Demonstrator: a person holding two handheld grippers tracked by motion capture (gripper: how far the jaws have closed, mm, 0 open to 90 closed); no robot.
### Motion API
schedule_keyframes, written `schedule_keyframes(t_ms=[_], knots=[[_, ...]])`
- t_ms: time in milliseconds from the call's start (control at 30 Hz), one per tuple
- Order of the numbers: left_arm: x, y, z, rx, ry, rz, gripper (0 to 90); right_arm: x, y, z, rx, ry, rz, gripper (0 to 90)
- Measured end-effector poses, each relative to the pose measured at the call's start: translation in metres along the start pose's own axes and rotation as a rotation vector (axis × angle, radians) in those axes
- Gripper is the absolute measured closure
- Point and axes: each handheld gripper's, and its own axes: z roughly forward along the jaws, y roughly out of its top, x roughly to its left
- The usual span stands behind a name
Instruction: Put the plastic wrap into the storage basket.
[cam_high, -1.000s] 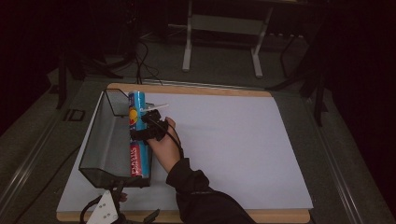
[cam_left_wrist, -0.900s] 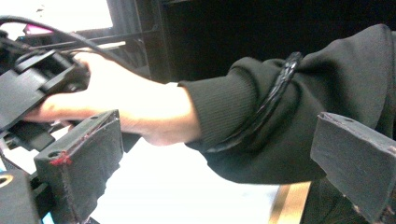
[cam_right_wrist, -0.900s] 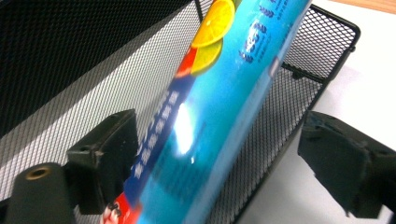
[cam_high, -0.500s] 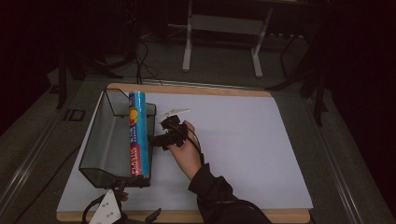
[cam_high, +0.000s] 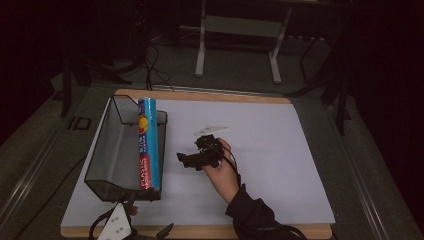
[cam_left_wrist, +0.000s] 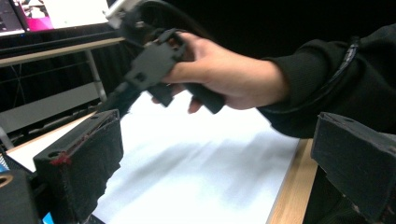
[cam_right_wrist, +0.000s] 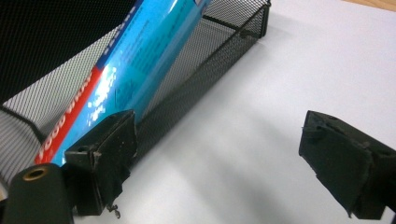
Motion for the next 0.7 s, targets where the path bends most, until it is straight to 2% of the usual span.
schedule_keyframes(t_ms=[333,700], knots=[[-0.001,0.0,0.002,0.008,-0.002,0.006,3.2,-0.021,-0.026,-0.03,-0.004,0.002,0.026,11.4],[-0.002,0.0,0.002,0.009,-0.003,0.008,3.2,-0.042,-0.047,-0.061,-0.02,-0.042,0.048,11.6]])
